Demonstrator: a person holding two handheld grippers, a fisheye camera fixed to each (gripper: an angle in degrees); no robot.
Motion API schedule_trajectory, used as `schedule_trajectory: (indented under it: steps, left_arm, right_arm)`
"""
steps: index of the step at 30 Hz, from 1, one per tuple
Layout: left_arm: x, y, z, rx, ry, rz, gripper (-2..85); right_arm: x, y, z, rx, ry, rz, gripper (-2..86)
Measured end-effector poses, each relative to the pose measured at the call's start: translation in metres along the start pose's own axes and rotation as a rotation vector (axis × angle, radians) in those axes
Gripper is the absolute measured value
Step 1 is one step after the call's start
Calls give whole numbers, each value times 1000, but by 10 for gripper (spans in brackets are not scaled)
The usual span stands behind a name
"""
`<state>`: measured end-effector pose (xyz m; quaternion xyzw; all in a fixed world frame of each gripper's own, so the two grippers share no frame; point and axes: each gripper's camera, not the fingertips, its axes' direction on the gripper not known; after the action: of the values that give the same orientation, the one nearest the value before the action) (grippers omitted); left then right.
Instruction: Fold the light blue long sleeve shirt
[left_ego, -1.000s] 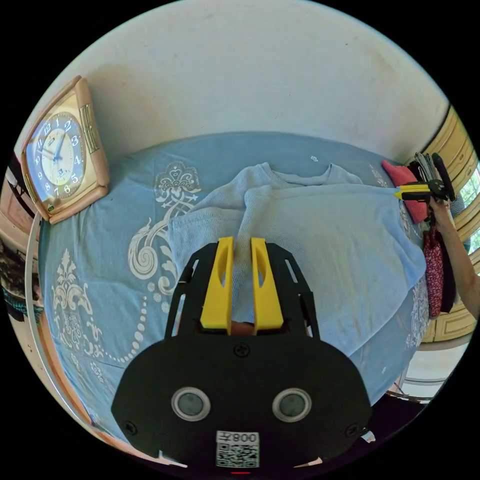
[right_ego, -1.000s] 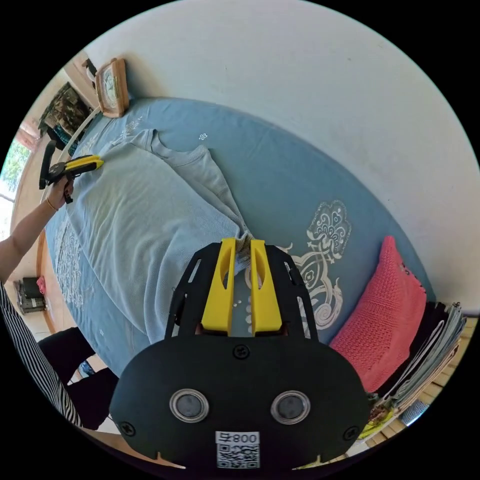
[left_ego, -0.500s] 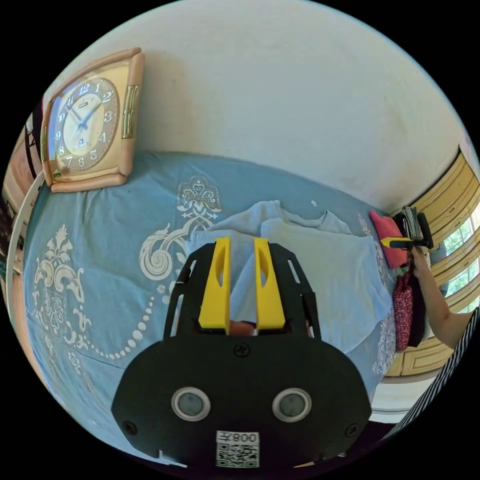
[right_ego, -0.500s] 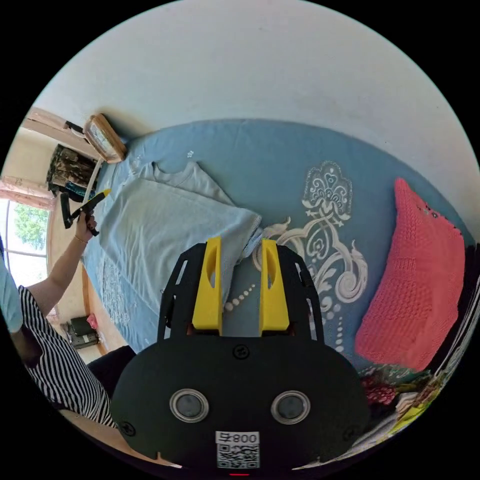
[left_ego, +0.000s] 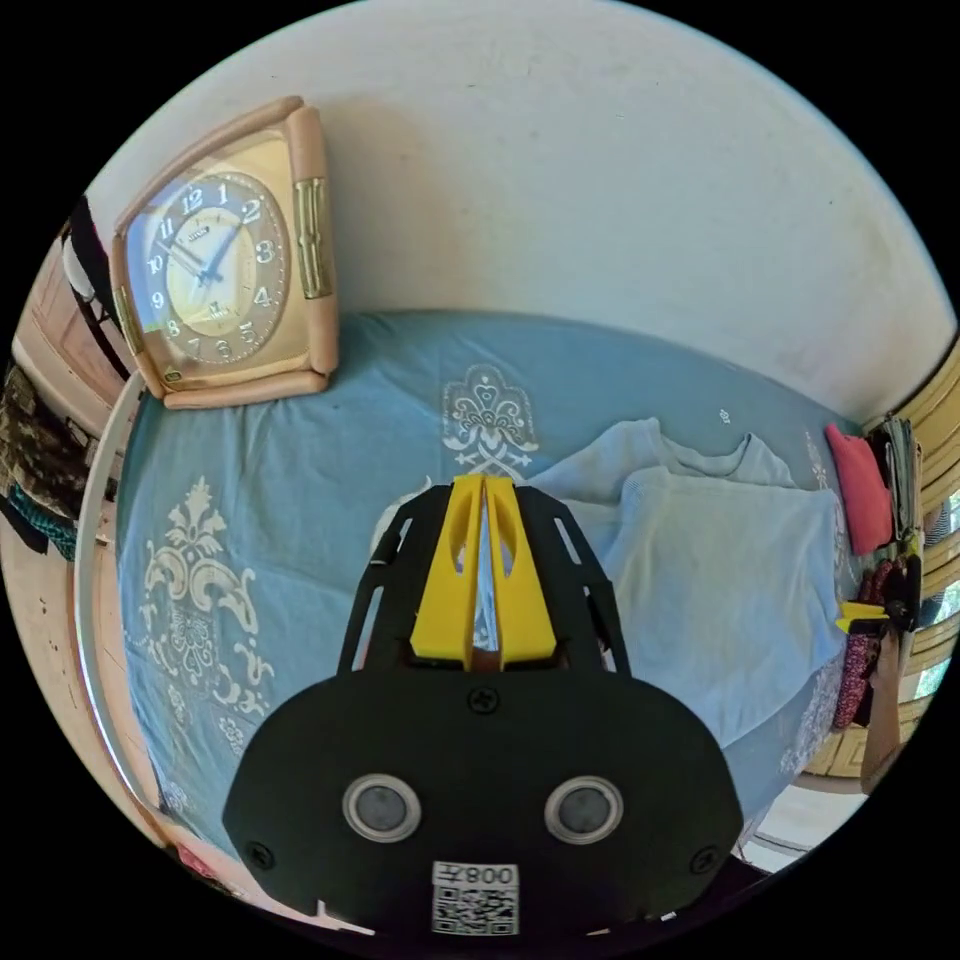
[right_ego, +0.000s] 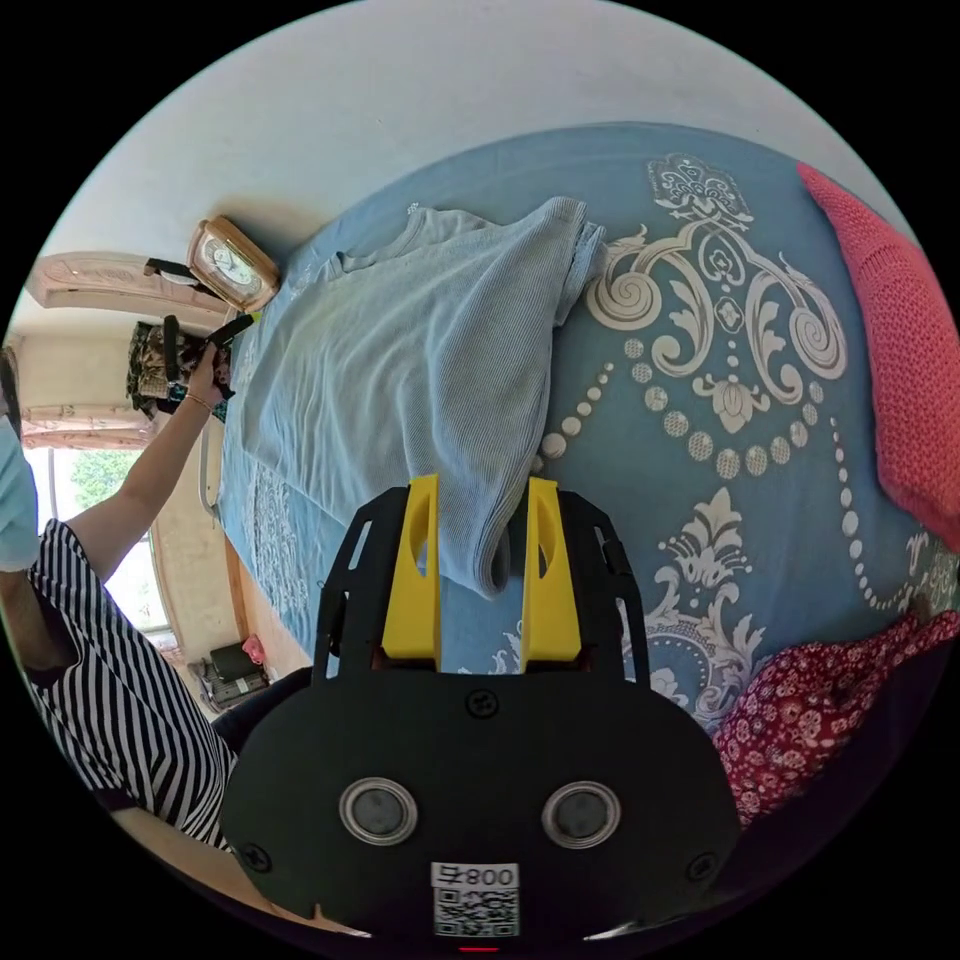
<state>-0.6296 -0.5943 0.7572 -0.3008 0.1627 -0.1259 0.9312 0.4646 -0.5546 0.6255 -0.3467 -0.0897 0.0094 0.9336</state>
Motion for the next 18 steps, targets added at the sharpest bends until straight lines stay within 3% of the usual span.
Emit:
schedule_trajectory:
  steps: [2, 5, 12, 18]
  left_arm:
    - [14, 7, 22, -86, 95, 57, 57]
    - [35, 15, 46, -167, 19, 127, 45]
    - [36, 17, 30, 12, -67, -4, 21]
    - [39, 36, 59, -39, 4, -119, 79]
  right_arm:
    - [9, 10, 8, -10, 2, -1, 81]
    - [22, 18, 26, -60, 12, -11, 58]
    - [54, 40, 34, -24, 36, -10, 5]
    - [97, 58, 45, 19, -79, 75, 1]
